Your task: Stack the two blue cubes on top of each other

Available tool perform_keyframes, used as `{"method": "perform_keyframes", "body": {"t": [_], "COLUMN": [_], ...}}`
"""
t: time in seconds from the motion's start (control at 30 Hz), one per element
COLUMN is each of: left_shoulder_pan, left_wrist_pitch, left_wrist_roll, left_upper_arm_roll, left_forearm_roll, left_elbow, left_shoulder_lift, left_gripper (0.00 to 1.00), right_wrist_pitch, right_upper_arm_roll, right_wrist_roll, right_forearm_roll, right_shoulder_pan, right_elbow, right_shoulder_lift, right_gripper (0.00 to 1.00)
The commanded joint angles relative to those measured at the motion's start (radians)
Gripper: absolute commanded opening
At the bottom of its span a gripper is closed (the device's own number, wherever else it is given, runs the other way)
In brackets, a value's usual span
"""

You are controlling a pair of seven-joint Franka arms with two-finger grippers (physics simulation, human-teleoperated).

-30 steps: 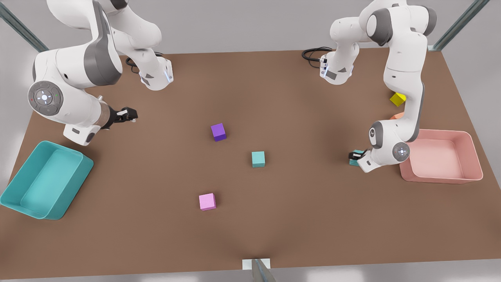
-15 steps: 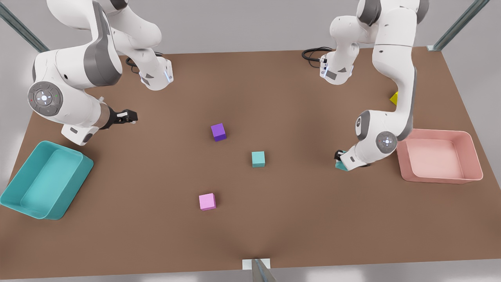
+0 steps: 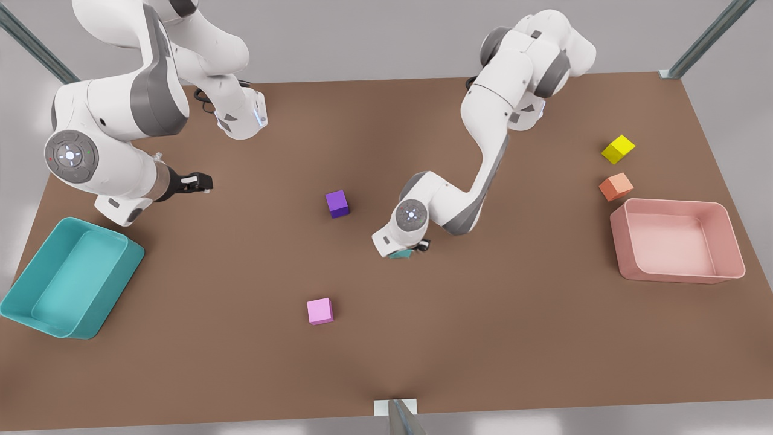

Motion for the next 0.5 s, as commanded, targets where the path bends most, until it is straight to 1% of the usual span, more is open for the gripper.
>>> {"method": "perform_keyframes", "body": {"t": [0.0,0.37,0.43,0.47], "left_shoulder_pan": [-0.008,-0.021,-0.021,-0.021], "left_wrist_pitch": [-0.021,-0.027,-0.027,-0.027], "left_wrist_roll": [-0.510,-0.525,-0.525,-0.525], "left_upper_arm_roll": [0.000,0.000,0.000,0.000], "left_forearm_roll": [-0.019,-0.019,-0.018,-0.018], "left_elbow": [0.001,0.001,0.001,0.001], "left_shoulder_lift": [0.007,0.016,0.018,0.018], "left_gripper": [0.71,0.71,1.00,1.00], "right_wrist_pitch": [-0.002,-0.002,-0.002,-0.002], "right_upper_arm_roll": [0.001,0.001,0.001,0.001], "right_wrist_roll": [0.029,0.029,0.029,0.029], "right_forearm_roll": [0.001,0.005,0.005,0.005], "right_shoulder_pan": [0.000,0.000,0.000,0.000], "right_elbow": [0.000,0.000,0.000,0.000], "right_shoulder_lift": [0.001,0.004,0.005,0.005], "right_gripper": [1.00,1.00,1.00,1.00]}}
